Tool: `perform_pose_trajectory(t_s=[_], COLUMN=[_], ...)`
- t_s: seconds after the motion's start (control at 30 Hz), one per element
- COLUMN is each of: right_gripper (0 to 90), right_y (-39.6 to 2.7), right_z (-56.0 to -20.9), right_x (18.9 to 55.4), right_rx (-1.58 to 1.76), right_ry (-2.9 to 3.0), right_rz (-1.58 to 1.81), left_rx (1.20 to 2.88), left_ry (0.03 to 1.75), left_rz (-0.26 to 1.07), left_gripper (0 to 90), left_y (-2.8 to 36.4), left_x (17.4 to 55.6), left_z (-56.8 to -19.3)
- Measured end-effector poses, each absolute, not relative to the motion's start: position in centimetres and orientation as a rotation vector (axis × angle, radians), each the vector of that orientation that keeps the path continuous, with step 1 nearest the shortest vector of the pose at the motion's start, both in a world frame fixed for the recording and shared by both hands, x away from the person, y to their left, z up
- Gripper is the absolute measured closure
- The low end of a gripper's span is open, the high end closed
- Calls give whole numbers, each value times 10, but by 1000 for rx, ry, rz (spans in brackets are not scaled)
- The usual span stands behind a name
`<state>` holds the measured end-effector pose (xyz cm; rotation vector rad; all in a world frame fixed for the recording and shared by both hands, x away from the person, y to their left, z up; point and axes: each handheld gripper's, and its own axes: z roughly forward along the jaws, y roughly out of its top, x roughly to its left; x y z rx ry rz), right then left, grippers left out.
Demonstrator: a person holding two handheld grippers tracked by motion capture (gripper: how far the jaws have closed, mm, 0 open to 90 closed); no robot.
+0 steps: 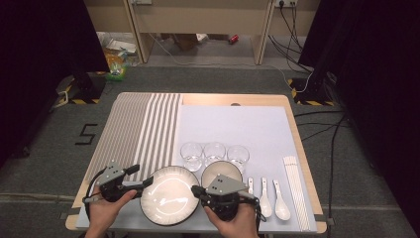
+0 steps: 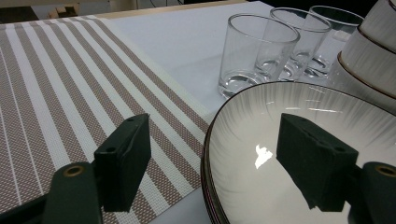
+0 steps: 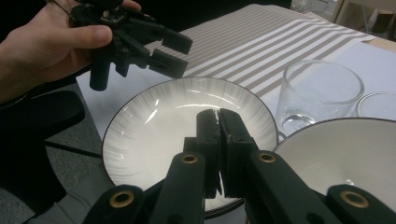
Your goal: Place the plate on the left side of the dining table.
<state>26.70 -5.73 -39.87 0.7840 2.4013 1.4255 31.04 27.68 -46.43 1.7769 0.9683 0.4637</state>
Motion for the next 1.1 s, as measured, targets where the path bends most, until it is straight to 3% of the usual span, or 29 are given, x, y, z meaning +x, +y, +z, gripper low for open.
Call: perform_pose_trajectory(t_s=[1.1], right_gripper=[897], right_y=[-36], right_z=[-417], right_x=[267], right_rx=[928], right_ry=[2651], right_rz=[1061], left_rx=[1810], left_ry=[972], left_rz=[446], left_gripper=[261], left_y=[276], left_x=[311], left_z=[-467])
